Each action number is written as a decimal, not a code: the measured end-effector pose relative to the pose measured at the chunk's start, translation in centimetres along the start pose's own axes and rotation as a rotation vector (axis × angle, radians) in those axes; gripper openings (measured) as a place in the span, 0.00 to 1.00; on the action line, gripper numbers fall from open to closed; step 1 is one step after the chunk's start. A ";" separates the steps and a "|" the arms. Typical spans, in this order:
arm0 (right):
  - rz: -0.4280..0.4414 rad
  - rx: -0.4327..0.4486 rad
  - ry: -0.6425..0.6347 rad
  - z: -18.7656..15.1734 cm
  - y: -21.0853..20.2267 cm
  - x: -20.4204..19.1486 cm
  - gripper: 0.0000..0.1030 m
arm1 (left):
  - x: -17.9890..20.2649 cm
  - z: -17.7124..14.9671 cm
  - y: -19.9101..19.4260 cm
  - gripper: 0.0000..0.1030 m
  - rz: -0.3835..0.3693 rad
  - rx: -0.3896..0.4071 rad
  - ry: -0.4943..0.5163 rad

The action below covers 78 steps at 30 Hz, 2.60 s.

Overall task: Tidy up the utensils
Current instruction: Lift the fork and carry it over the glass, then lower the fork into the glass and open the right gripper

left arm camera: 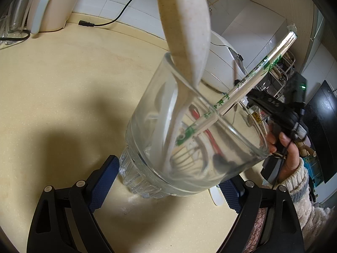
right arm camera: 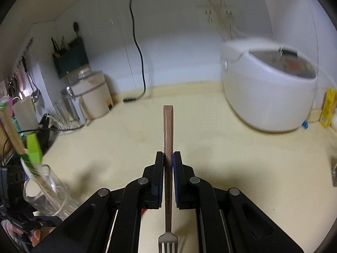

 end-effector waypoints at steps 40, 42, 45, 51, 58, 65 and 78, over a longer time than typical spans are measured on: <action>0.451 0.292 -0.067 6.4 -16.9 -16.6 0.08 | -0.1 0.0 0.0 0.88 0.000 0.001 0.000; 0.467 0.285 -0.068 6.5 -16.3 -17.6 0.08 | -0.1 0.0 0.0 0.88 0.000 0.001 0.000; 0.489 0.269 -0.056 6.5 -15.1 -19.0 0.08 | -0.1 0.0 0.0 0.88 -0.001 0.001 0.000; 0.473 0.237 -0.074 4.9 -12.6 -20.2 0.08 | 0.0 0.0 0.0 0.88 -0.001 0.001 -0.001; 0.462 0.207 -0.075 3.8 -10.8 -19.9 0.08 | -0.1 0.0 -0.1 0.88 -0.001 0.001 0.000; 0.434 0.196 -0.084 2.9 -10.0 -19.1 0.08 | -0.1 0.1 -0.1 0.88 -0.001 0.001 0.000; 0.348 0.119 -0.182 0.6 -7.8 -20.3 0.09 | -0.1 0.1 0.0 0.88 -0.002 0.001 0.000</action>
Point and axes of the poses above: each gripper's, at about its wrist camera, not at the fingertips, and y roughly the way its jaws point, x to its right, z to its top, the point moved 9 cm from there along y, roughly the way its jaws point, and after that the axes turned 6 degrees about y, right-handed, at the moved point
